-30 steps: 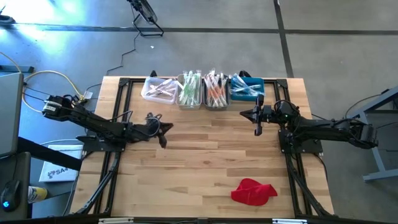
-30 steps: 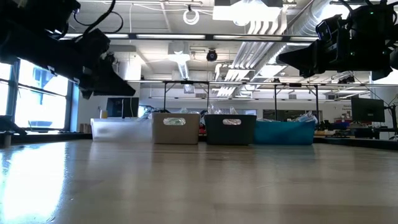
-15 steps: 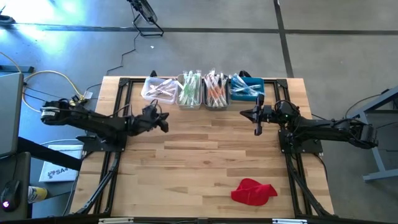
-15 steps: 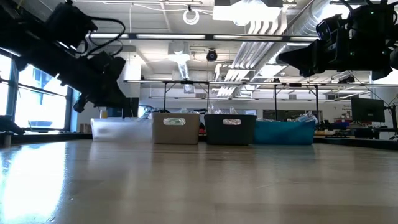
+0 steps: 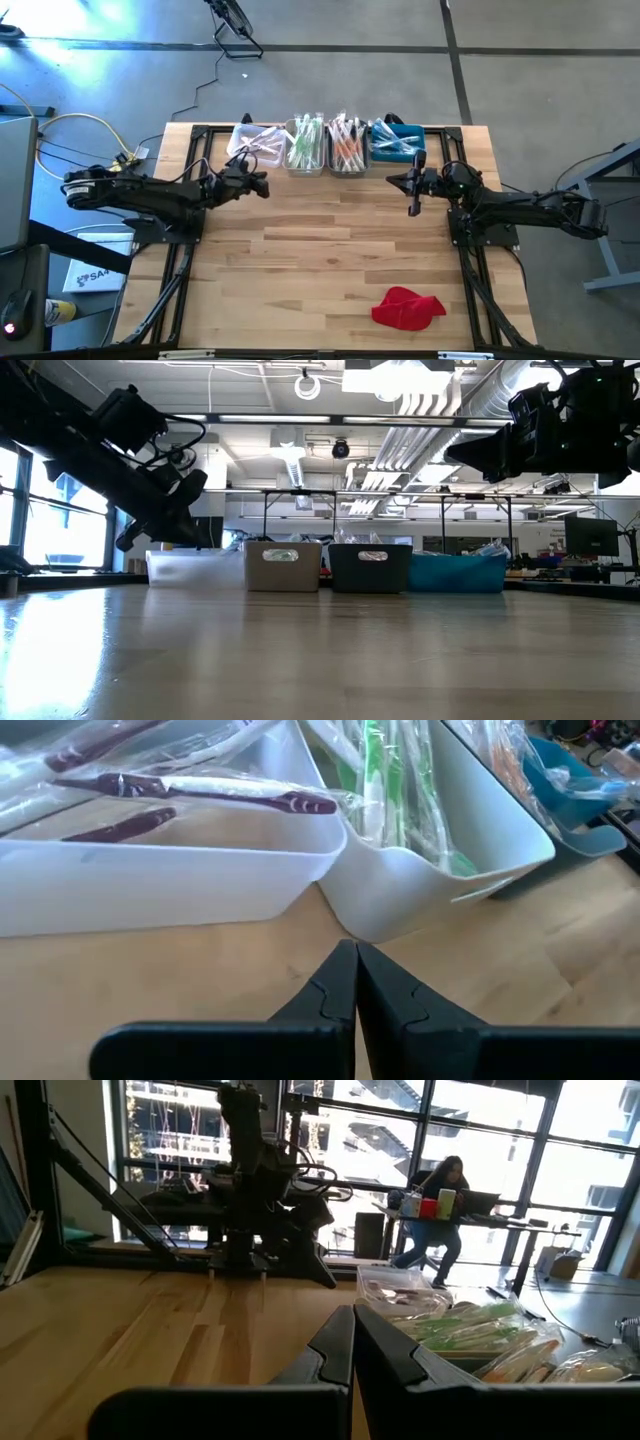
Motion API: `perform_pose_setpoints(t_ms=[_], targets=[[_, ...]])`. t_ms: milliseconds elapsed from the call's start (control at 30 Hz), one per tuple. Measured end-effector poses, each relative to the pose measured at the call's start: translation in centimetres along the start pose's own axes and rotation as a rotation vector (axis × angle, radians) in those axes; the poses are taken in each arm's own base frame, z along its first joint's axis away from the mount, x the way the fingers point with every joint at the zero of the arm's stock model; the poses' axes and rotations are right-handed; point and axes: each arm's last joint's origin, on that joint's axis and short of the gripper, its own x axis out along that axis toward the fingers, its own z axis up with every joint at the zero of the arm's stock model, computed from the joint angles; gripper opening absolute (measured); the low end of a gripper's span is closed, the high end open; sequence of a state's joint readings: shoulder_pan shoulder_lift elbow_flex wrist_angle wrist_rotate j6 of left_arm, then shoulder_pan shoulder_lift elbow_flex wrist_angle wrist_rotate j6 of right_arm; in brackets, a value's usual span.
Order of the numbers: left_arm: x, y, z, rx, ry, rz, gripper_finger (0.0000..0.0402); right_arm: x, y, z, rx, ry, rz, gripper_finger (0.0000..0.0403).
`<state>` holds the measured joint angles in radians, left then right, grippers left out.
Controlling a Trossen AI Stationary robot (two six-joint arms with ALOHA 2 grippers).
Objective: Pick & Place Toothbrushes
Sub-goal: Adjust the bins on the table
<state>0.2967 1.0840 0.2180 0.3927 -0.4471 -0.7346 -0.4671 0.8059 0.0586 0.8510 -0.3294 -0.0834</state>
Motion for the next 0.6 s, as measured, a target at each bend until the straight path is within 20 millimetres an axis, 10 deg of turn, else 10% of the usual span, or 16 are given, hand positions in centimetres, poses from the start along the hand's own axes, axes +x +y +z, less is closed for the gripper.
perform_pose_setpoints(t_ms=[600], targets=[[3.0,-2.4,-0.7,0.074,0.14,0.096,0.0,0.0,0.0,0.2,-0.007,-0.019,-0.007,0.0002]])
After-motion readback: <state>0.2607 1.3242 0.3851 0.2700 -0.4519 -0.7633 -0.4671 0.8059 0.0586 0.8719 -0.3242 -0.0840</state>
